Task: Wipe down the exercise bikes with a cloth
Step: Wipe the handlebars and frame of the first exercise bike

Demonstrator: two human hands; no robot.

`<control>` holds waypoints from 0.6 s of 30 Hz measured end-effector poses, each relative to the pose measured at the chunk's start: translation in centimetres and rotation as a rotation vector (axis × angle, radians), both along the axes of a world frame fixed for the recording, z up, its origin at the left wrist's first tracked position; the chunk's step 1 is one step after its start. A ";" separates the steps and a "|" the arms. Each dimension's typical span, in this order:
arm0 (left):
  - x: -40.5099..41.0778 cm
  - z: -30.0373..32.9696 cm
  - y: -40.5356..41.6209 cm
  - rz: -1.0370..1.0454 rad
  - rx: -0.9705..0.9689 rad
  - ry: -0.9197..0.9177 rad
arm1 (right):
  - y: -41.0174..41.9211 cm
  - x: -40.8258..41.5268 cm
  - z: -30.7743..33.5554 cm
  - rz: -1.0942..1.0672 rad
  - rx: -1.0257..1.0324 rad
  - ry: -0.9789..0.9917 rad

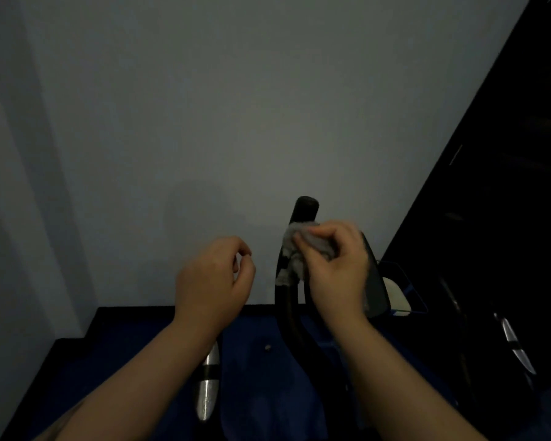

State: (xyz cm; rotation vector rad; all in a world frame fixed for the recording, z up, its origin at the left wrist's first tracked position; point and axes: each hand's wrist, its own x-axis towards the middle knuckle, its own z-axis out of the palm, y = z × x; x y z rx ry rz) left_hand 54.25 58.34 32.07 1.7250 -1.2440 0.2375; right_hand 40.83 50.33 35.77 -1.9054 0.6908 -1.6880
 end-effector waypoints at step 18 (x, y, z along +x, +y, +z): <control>3.8 -1.0 1.5 -0.616 -0.012 0.207 | 2.2 3.6 -1.5 -0.574 -0.378 0.548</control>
